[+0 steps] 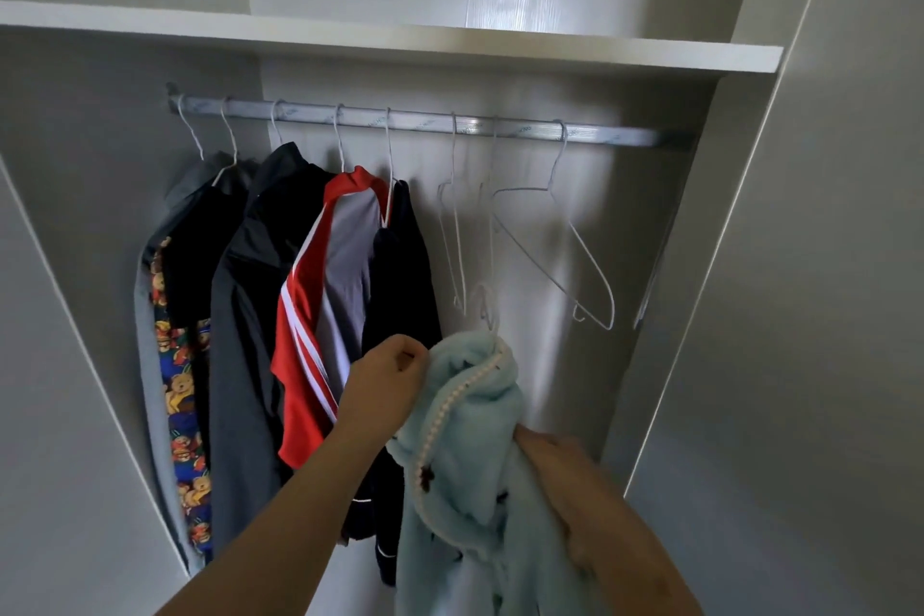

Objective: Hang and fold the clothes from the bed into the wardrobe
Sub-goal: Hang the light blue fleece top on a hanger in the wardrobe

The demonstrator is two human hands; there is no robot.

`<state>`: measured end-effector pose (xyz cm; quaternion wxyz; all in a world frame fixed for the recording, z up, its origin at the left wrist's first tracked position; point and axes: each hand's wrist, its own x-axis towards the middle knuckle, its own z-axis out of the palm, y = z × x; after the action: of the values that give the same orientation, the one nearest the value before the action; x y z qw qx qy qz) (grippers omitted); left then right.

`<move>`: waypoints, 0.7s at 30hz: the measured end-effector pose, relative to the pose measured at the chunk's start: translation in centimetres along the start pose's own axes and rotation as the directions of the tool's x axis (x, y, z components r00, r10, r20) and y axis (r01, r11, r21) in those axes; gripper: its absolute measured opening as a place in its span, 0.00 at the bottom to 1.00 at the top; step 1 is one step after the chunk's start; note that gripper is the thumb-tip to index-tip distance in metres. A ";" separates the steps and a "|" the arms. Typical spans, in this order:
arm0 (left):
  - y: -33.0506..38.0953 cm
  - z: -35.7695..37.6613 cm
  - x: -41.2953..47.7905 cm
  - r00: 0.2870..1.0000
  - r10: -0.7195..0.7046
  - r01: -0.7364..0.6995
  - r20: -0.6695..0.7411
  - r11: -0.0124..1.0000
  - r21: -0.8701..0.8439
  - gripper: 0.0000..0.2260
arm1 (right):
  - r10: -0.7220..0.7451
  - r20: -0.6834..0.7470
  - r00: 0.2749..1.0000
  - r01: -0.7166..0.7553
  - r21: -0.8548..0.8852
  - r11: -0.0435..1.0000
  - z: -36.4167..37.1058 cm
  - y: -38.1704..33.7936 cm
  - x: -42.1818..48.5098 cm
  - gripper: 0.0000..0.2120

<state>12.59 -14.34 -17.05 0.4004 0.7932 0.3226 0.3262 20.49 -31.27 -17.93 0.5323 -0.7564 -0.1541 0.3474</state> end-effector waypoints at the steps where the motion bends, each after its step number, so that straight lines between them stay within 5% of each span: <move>1: -0.1 -0.3 0.5 1.000 -0.003 0.003 -0.012 1.000 -0.004 0.09 | -0.006 0.040 0.999 0.004 0.031 1.000 0.7 -0.3 0.4 0.17; 11: -0.8 -3.1 10.9 0.988 0.114 -0.089 -0.109 0.972 0.216 0.11 | -0.124 0.128 0.984 0.093 0.222 0.971 5.5 -6.6 7.1 0.13; 15: -2.0 -3.7 16.8 0.979 0.146 -0.077 -0.144 0.912 0.402 0.11 | -0.175 0.067 0.982 0.166 0.126 0.978 7.1 -9.9 10.4 0.14; 21: -3.1 -4.2 23.6 0.996 0.087 -0.084 0.009 0.933 0.350 0.15 | -0.251 -0.042 0.967 0.248 -0.072 0.966 8.9 -14.6 14.6 0.12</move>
<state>22.25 7.13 -11.58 0.2373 0.8640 0.3420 0.2833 26.75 -10.66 -11.58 0.5502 -0.7567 -0.2460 0.2533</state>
